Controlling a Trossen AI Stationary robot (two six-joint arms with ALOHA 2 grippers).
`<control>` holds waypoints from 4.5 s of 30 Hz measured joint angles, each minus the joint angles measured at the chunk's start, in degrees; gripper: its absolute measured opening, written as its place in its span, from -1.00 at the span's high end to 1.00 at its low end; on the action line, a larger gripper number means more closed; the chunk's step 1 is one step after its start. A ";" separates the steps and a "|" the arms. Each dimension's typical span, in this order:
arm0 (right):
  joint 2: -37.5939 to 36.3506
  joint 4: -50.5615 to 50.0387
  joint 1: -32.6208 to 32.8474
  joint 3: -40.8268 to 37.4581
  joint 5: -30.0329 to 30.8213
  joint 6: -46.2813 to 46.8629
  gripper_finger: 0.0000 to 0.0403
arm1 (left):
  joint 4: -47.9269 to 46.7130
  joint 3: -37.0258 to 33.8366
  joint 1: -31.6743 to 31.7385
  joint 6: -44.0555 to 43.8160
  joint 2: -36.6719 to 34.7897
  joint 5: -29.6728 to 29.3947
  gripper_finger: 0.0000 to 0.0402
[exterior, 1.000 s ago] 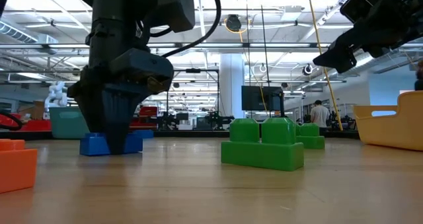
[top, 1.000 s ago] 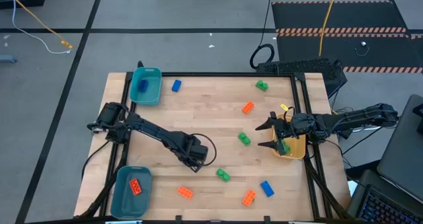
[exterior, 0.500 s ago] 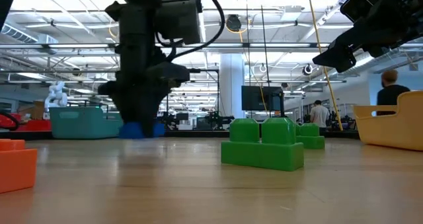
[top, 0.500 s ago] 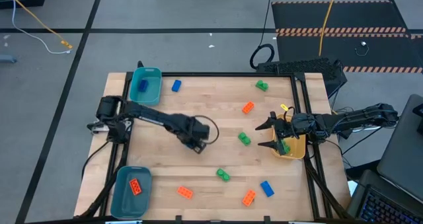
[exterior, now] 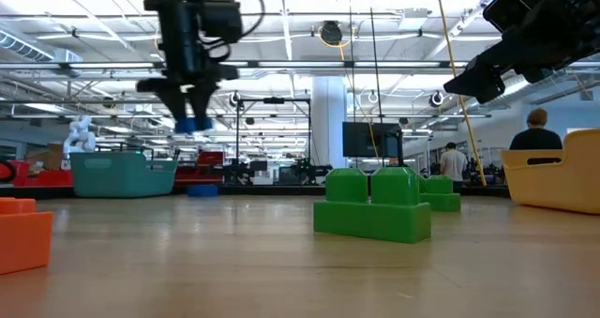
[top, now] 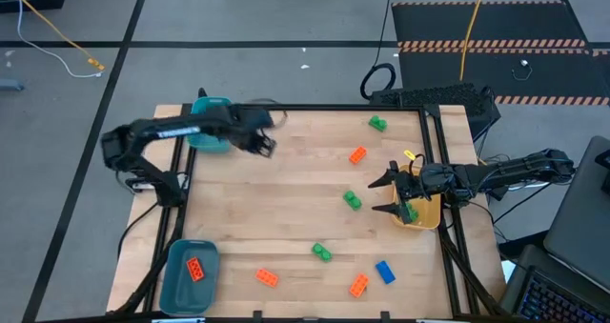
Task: Sort & place blocks by color
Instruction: Put the blue game piece into the light blue bin, then put the green game piece into the yellow bin
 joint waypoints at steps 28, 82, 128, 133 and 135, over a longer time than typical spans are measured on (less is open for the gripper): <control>0.00 0.42 0.00 0.00 1.14 -1.17 -0.61 | -6.10 0.02 18.83 6.32 -4.14 -7.89 0.09; 32.80 -18.70 -0.81 22.52 13.22 9.69 -0.61 | 65.50 -0.03 -27.67 26.31 14.33 -11.86 0.08; 43.11 -25.49 1.27 22.56 20.51 18.88 0.37 | 89.14 -16.00 -22.78 30.49 13.80 4.15 0.08; 30.95 -40.97 0.83 23.73 22.39 28.16 0.37 | 87.34 -16.00 -24.51 28.80 13.80 4.09 0.08; 26.62 -48.11 0.74 24.73 22.40 33.95 0.37 | 86.57 -16.00 -25.48 28.18 13.80 4.09 0.08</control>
